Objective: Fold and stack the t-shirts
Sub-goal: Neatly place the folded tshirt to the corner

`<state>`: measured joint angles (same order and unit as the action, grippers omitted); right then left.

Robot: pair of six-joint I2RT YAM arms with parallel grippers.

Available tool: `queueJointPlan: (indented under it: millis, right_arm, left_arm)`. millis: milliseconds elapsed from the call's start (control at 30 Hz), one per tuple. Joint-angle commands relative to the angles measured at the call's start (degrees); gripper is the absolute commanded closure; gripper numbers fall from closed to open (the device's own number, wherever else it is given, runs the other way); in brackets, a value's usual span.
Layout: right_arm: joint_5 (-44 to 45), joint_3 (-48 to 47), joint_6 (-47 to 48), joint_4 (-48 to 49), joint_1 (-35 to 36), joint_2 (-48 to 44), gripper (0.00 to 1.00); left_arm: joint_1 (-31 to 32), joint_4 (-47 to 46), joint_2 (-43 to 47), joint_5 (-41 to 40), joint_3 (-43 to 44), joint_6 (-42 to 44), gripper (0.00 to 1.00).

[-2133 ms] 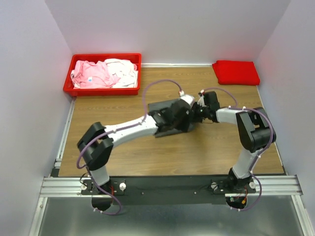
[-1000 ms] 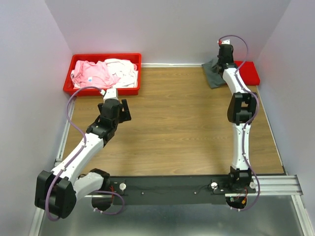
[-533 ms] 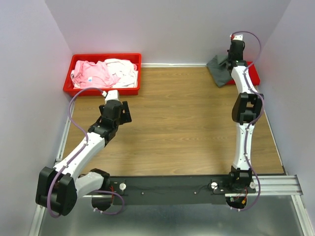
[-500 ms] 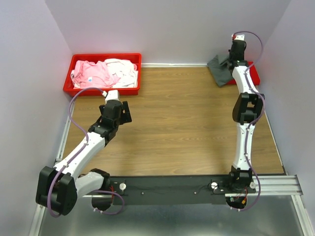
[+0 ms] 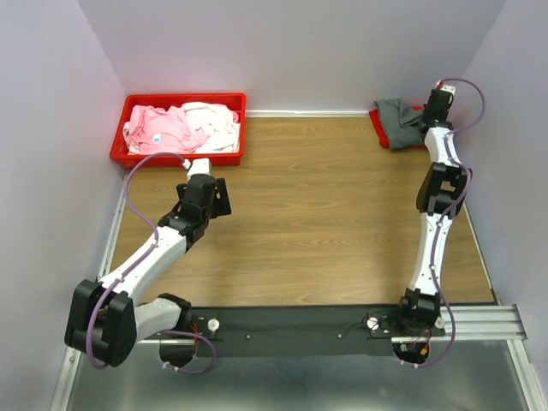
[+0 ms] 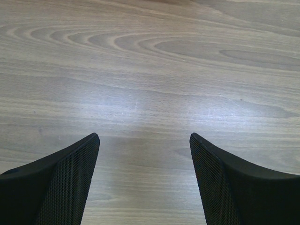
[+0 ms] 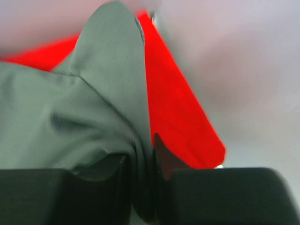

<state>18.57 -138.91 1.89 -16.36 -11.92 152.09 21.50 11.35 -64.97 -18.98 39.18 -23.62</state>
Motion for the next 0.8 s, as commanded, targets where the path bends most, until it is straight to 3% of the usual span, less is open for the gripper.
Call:
queueJointPlan:
  millis: [0,200,533,767]
  right_arm:
    - [-3.1,-1.6,-4.2,0.3,-1.1,2.2,0.64]
    - [-7.6,1.4,-7.8,0.5,-3.0,1.0,0.34]
    - [-13.3,7.2,0.7,3.0,-3.0,-3.5,0.29]
    - [-16.0,7.1,0.7,3.5,-3.0,-4.1,0.28]
  left_arm:
    - [0.7,-1.3,-0.3,-1.8,-0.1,-0.1,0.15]
    - [0.8,-1.4,-0.5,-2.0,0.0,0.0,0.14]
    - [1.4,-1.4,-0.2,-2.5,0.0,-0.1,0.14]
    - [1.6,-1.7,-0.1,-2.1,0.0,0.2,0.15]
